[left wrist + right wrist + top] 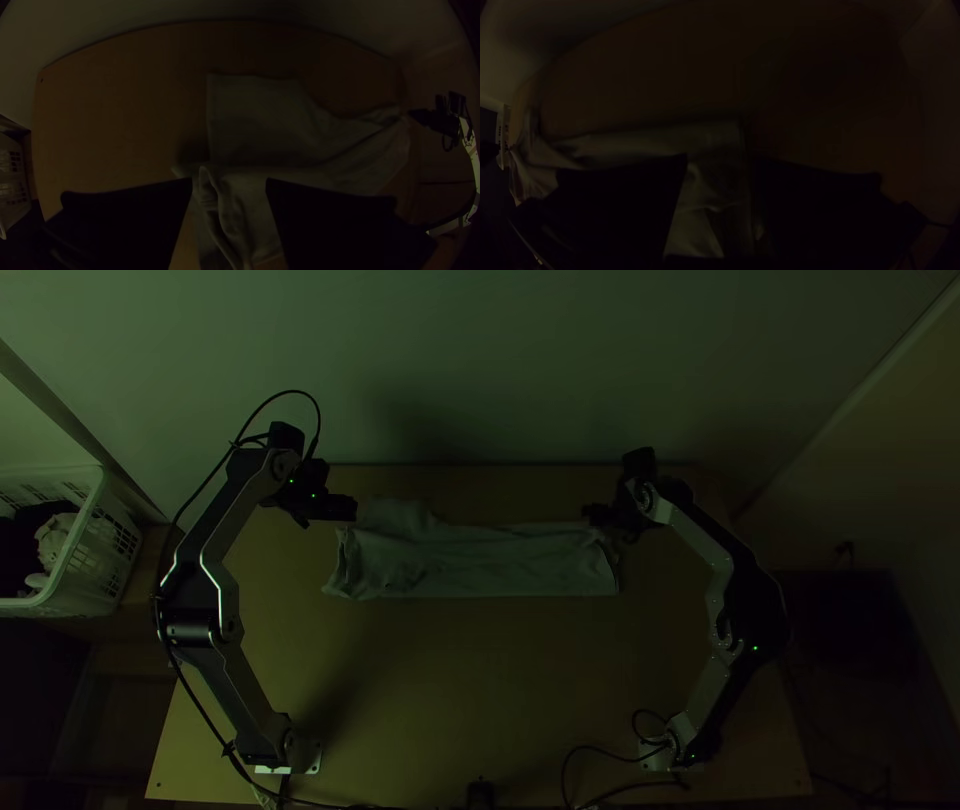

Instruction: Fold the t-shirt

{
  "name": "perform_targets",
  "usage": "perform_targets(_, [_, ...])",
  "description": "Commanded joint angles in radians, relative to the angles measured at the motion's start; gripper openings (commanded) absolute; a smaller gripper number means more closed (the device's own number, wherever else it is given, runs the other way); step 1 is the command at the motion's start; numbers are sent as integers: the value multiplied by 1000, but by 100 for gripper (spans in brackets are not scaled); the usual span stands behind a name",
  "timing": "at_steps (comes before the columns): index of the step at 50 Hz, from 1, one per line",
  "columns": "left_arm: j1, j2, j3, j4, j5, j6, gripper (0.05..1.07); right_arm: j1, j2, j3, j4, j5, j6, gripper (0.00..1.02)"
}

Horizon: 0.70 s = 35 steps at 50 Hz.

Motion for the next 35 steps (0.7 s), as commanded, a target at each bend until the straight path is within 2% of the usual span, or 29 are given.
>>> perform_targets(1, [21,6,27,13,49,-46,103,-28,15,44,7,7,-12,98])
perform_targets(6, [25,-2,26,15,54,-49,103,-48,-5,64,7,21,-4,98])
perform_targets(16, [70,-37,3,15,175,-54,103,-74,-79,61,5,20,-1,98])
perform_targets(26, [130,-106,-89,44,235,-46,103,-92,-156,35,-16,9,-3,98])
perform_targets(35, [196,-168,-194,71,298,-22,103,-120,-234,21,-20,-46,8,98])
